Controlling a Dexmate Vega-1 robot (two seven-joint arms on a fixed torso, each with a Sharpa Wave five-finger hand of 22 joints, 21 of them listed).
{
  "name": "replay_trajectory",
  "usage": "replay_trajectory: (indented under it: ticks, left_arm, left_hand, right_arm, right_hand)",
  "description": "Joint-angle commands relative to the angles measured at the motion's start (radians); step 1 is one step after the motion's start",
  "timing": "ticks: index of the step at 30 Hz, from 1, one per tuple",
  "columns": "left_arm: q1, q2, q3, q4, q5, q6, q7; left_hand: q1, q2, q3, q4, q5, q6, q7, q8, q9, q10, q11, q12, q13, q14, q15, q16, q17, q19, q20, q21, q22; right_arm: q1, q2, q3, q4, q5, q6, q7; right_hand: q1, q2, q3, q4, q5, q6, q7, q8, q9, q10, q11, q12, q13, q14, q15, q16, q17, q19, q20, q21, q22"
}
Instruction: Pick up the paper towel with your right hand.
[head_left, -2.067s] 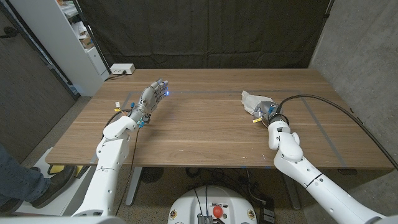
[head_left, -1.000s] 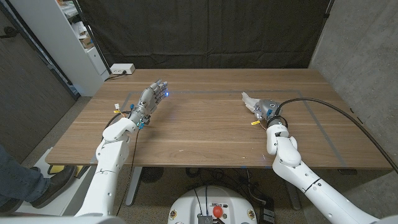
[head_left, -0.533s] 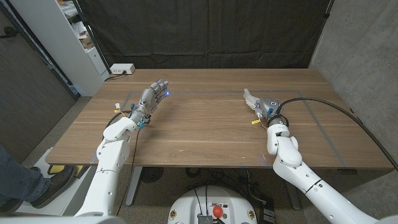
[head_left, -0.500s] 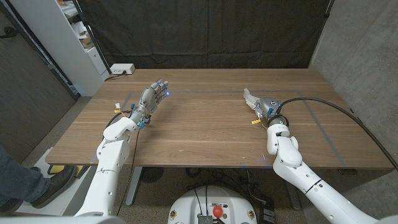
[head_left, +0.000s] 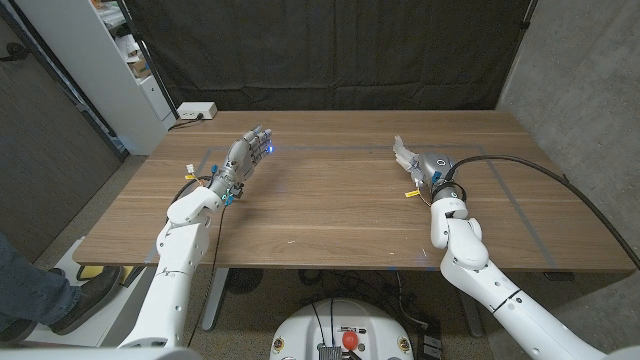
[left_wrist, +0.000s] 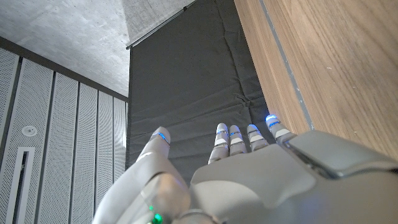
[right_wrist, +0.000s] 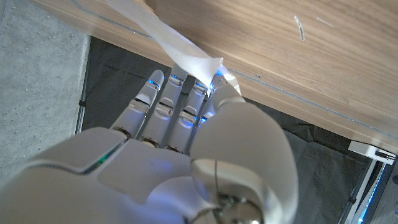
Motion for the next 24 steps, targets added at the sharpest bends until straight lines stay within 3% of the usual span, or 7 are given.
replay_trajectory:
  ticks: [1,24]
  left_arm:
    - [-0.002,0.002,0.001,-0.002,-0.001,0.0,-0.004]
    - [0.011,0.005,-0.008,-0.012,-0.012,-0.006,-0.016]
  left_hand:
    - [0.002,0.011,0.001,-0.007,-0.003,0.008,-0.001,-0.001,0.004,0.0,-0.003,0.002,0.002,0.001,0.001,-0.001,0.006,-0.076,0.005,-0.005,0.001]
    - [0.001,0.014,0.0,-0.01,-0.003,0.009,0.0,-0.001,0.004,0.0,-0.001,0.002,0.002,0.001,0.001,-0.001,0.006,-0.073,0.005,-0.013,0.001]
  right_arm:
    - [-0.014,-0.001,0.011,-0.028,-0.021,0.01,-0.008]
    - [-0.041,0.012,0.026,-0.088,-0.069,0.032,-0.024]
  right_hand:
    - [0.012,0.004,0.0,0.008,-0.002,0.001,-0.003,0.0,0.005,-0.002,0.0,0.005,0.005,0.005,-0.132,-0.003,0.006,-0.002,0.002,-0.003,0.005]
    - [0.004,0.007,-0.009,0.019,-0.008,0.002,-0.003,-0.003,0.007,-0.003,0.002,0.01,0.003,0.009,-0.13,-0.014,0.013,-0.002,0.005,-0.002,0.005]
